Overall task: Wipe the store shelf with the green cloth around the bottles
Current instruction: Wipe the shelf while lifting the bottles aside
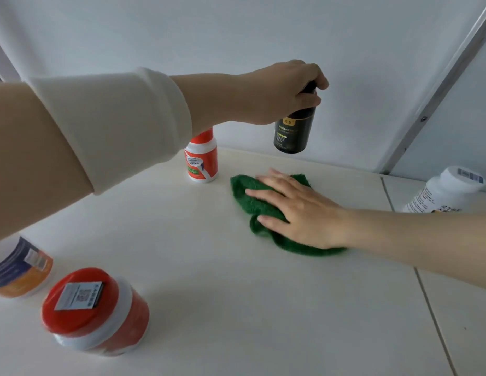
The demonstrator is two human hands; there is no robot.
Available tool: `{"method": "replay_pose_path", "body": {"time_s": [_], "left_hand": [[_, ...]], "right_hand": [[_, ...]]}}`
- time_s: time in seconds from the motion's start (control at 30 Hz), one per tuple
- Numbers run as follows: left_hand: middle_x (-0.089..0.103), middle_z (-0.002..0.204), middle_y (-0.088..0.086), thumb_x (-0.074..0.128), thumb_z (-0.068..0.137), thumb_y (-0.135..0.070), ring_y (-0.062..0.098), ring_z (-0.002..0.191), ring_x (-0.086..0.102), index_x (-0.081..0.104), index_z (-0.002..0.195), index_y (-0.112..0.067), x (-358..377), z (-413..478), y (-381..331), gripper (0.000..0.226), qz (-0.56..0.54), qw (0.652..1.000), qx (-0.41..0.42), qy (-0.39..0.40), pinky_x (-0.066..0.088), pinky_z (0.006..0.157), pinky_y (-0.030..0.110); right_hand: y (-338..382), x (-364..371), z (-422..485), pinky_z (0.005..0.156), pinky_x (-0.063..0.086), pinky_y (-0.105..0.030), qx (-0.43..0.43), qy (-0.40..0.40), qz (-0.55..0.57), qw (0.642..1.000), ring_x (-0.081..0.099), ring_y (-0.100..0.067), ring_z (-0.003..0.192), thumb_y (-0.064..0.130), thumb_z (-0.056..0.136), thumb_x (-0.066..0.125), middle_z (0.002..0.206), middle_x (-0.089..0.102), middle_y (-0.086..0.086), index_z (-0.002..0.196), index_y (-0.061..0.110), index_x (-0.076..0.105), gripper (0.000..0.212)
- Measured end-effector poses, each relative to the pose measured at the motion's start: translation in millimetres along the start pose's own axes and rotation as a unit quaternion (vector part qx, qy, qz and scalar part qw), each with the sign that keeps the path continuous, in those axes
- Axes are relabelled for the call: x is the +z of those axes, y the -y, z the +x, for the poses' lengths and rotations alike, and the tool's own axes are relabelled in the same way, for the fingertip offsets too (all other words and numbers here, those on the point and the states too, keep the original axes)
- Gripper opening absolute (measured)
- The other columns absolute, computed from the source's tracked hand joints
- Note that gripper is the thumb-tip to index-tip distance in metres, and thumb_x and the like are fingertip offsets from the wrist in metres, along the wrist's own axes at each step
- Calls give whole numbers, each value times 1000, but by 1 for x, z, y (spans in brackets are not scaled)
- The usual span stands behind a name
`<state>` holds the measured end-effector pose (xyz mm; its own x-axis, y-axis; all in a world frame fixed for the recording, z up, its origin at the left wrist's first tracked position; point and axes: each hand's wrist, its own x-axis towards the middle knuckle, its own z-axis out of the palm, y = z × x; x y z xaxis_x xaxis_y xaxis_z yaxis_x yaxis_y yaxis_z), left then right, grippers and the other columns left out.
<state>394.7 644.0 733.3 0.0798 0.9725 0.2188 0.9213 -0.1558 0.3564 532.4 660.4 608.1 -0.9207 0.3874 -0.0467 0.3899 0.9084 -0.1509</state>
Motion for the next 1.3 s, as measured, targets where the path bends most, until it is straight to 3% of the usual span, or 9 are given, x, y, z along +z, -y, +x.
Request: {"method": "replay_pose_path", "body": {"time_s": [0.1,0.2,0.33,0.53,0.63,0.73,0.8,1.13,1.3], "left_hand": [[44,133,1,38,97,-26,16,116,44,41,133,-22,-2,-1,1,36,8,1000,-7,5,31,84,20],[44,133,1,38,97,-27,16,116,44,41,133,-21,-3,-2,3,36,16,1000,-7,2,32,84,20],[45,132,1,39,97,-27,15,115,44,42,132,-21,-5,-4,6,36,13,1000,-4,-9,31,85,20],[46,131,1,40,96,-27,16,117,45,43,132,-22,3,-4,6,36,5,1000,7,5,31,86,20],[46,131,1,39,97,-27,17,117,45,43,132,-22,10,-3,1,36,10,1000,14,24,32,87,21],[45,132,0,39,96,-27,18,117,45,42,132,-22,19,-2,-9,36,11,999,22,31,33,88,24],[45,132,1,39,96,-27,19,117,45,42,132,-22,25,-1,-16,36,16,999,31,38,33,87,25],[47,129,-2,42,95,-23,17,118,45,45,129,-25,60,-13,-33,34,-15,993,50,110,36,94,27],[47,127,-2,42,95,-23,16,118,44,45,129,-25,71,-20,-40,34,-27,991,63,117,35,97,27]], "right_hand": [[-14,1,51,115,5,-38,125,-42,-8,991,-1,-25,142,46,94,28,155,3,-4,144,26,22,54],[-13,-2,72,115,8,-37,132,-43,-30,990,9,-26,140,44,96,27,153,14,-4,143,18,24,55],[19,4,27,116,7,-29,-39,-40,-14,998,13,-18,142,39,95,35,154,19,-1,142,16,30,53],[36,15,-81,114,22,-34,-294,-23,12,956,23,-16,140,40,93,38,149,33,1,134,20,45,47],[-6,-1,-72,114,20,-33,-193,-32,-22,980,25,-22,139,39,93,32,148,28,-3,135,18,40,47],[-47,-10,-57,117,1,-26,35,-24,-3,999,2,-10,143,38,94,32,155,2,9,142,27,16,52],[-54,-6,-56,115,-6,-25,96,-1,-10,995,-9,-7,142,38,96,28,155,-9,10,145,26,6,55],[-6,-5,-175,111,-22,-26,-167,189,23,967,-31,-3,135,53,93,17,146,-32,22,138,43,-19,59],[-40,-12,-165,115,-14,-29,-58,150,-3,987,-27,0,135,56,86,16,145,-30,20,134,45,-16,59]]}}
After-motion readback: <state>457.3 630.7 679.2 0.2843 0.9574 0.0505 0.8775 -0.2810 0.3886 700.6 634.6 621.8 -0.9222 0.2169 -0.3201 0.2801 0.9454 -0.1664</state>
